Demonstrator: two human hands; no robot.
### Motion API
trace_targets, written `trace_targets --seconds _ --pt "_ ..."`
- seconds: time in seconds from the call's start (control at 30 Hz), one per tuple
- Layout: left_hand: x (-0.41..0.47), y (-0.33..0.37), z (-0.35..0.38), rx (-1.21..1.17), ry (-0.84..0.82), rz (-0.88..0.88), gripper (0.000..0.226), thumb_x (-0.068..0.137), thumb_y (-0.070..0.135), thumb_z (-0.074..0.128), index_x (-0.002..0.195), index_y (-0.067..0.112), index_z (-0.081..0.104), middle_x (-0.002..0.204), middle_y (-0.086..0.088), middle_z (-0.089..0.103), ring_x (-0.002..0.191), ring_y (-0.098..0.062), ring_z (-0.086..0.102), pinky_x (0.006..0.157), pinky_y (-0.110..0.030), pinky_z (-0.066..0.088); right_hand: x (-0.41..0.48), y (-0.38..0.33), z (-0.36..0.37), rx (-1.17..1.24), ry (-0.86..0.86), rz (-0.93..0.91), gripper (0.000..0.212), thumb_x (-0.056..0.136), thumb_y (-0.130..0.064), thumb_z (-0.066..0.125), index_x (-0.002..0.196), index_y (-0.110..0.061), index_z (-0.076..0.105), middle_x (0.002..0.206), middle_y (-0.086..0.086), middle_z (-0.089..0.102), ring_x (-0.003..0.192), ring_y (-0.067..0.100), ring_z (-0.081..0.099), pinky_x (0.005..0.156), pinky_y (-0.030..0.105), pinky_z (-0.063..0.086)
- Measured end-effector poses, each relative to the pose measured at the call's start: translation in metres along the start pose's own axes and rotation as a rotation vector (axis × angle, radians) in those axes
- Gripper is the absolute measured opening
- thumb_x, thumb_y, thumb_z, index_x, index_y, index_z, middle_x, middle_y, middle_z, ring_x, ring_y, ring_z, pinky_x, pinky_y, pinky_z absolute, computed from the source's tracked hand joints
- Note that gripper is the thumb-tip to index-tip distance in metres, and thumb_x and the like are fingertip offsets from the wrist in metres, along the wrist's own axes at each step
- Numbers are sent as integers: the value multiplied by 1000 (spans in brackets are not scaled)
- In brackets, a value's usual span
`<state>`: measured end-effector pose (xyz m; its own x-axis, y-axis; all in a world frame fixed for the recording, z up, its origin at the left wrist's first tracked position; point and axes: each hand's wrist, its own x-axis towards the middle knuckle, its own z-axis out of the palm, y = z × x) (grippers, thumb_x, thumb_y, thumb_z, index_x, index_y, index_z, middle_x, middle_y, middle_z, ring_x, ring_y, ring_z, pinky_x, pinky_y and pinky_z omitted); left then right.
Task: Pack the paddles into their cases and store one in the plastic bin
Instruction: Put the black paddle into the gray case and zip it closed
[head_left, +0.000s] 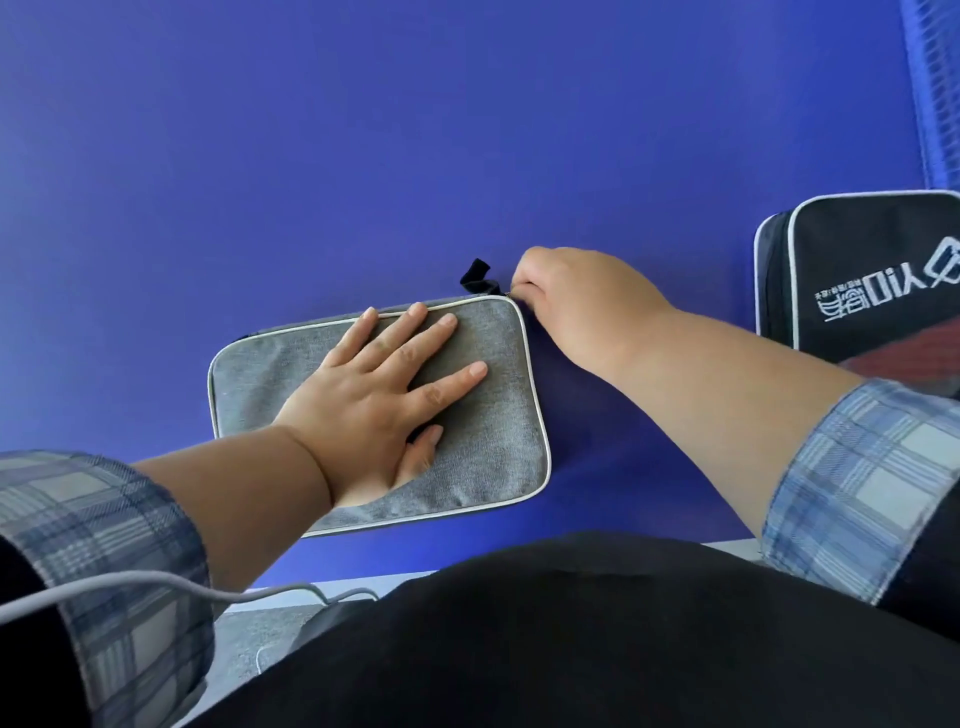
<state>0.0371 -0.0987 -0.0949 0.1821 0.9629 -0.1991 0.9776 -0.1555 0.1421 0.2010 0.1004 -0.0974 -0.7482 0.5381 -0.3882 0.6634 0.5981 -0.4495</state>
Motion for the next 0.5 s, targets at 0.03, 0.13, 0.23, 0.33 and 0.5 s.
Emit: trace_targets --seconds 0.03,0.13,0.23,0.33,0.5 --pt "0 0 0 -3 1 1 64 88 41 50 150 32 38 157 -17 35 146 -41 28 116 -61 21 1 -1 2 9 4 20 23 103 -34 43 100 -19 60 90 -1 62 84 26 57 72 43 49" --pt "0 0 -1 -16 3 3 64 88 41 49 150 33 38 157 -16 35 146 -40 28 117 -60 21 0 -2 9 91 60 114 20 100 -40 48 103 -26 63 96 -6 65 89 21 60 76 42 51" --pt "-2 0 0 -34 -8 -6 64 88 43 48 150 33 37 158 -15 34 147 -38 28 117 -60 21 -10 -8 15 192 123 223 23 98 -42 53 110 -27 65 103 -10 67 95 15 60 80 36 50" --pt "-2 -1 1 -48 -10 -12 63 88 45 44 150 33 39 156 -13 37 146 -36 29 117 -58 21 -27 -17 24 369 157 389 28 99 -42 51 120 -27 61 104 -12 64 95 11 58 81 29 45" --pt "0 -4 2 -76 -14 -32 63 89 50 36 151 35 35 157 -8 36 147 -32 27 120 -54 18 -74 -53 47 730 210 642 34 98 -49 45 114 -23 61 98 -10 66 92 11 62 84 35 51"
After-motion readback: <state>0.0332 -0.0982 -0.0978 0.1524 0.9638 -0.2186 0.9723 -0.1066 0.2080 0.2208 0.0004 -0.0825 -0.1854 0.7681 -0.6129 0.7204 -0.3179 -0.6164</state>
